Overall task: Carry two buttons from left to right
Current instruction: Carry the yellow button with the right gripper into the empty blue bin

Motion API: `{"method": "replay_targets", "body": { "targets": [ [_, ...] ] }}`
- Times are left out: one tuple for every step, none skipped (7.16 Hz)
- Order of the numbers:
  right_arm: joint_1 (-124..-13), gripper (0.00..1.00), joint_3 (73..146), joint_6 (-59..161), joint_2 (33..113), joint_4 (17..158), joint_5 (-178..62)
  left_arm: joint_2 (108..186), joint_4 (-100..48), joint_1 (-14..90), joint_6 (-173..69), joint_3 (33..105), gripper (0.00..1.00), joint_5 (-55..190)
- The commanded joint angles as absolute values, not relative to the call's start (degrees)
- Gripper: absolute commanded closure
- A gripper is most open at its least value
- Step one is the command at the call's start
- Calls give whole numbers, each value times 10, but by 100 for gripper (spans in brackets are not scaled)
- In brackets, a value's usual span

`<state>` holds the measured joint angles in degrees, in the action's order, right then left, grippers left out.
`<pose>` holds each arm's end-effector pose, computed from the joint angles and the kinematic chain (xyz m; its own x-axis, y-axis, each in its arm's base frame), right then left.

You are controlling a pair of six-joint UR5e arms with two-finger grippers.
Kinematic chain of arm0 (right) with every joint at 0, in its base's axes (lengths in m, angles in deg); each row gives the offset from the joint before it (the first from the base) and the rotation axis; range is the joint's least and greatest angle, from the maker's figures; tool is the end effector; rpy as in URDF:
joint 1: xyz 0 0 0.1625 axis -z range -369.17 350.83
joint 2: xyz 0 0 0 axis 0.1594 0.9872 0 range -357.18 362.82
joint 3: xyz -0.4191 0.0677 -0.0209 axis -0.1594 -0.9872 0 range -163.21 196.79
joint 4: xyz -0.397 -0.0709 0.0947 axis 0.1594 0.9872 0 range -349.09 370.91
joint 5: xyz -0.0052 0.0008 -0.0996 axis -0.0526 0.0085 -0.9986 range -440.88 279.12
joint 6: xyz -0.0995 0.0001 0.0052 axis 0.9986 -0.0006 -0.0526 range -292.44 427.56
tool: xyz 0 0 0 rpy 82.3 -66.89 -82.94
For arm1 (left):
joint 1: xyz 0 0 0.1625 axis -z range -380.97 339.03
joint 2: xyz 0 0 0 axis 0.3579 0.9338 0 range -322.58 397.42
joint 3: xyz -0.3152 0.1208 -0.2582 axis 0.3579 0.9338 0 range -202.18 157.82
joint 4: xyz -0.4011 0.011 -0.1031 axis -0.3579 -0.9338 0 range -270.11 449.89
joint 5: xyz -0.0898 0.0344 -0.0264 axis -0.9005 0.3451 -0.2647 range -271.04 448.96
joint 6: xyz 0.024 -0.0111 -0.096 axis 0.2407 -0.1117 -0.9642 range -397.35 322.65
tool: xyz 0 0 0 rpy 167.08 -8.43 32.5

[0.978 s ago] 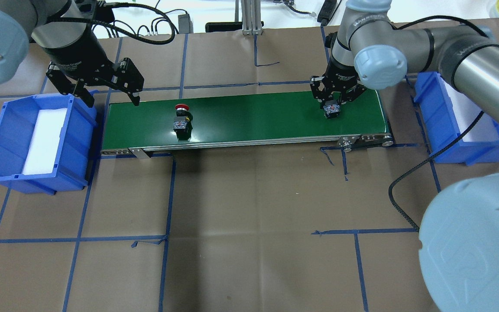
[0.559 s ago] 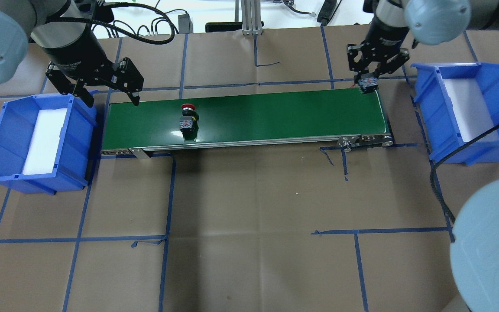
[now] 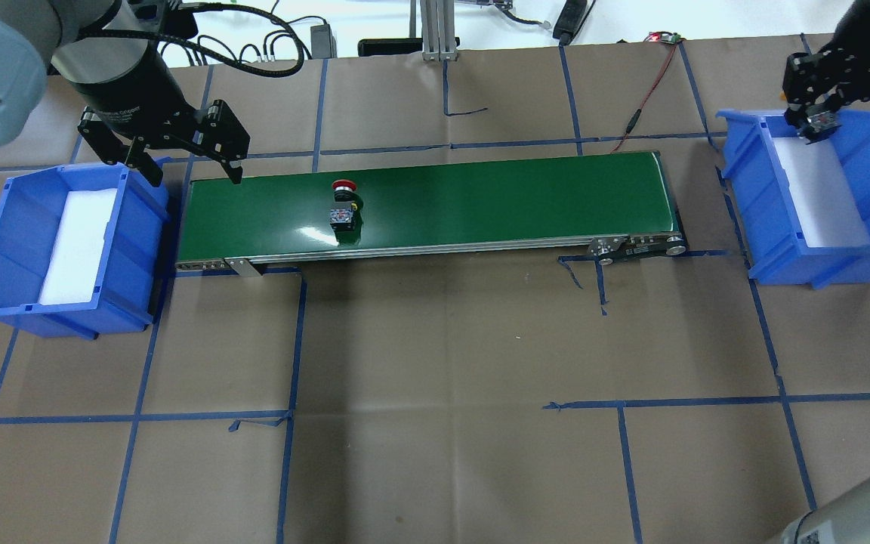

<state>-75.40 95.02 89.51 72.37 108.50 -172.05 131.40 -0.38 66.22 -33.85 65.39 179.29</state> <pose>-0.1355 -0.6332 0.4000 -0.9994 0.0315 0.0119 0.0318 0.9992 0.0253 -0.1072 -0.5240 0.4731 -0.9999 0.0122 -0.0039 0.0121 0.9994 0.0322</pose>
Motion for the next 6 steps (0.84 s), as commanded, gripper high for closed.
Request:
{"method": "replay_targets", "body": {
  "targets": [
    [-710,94,991,914,722,1141,-1752,1314,-4,662,-337,654,0,1793],
    [-706,94,1052,929,726,1206,-1754,1314,-4,662,-337,654,0,1793],
    [-700,94,1092,946,727,1265,-1753,1314,-4,662,-337,654,0,1793],
    [-683,94,1113,958,718,1280,-1747,1314,-4,662,-337,654,0,1793],
    [-674,94,1126,967,708,1280,-1746,1314,-5,662,-337,654,0,1793],
    [-673,94,1132,969,692,1282,-1746,1314,-5,662,-337,654,0,1793]
  ]
}}
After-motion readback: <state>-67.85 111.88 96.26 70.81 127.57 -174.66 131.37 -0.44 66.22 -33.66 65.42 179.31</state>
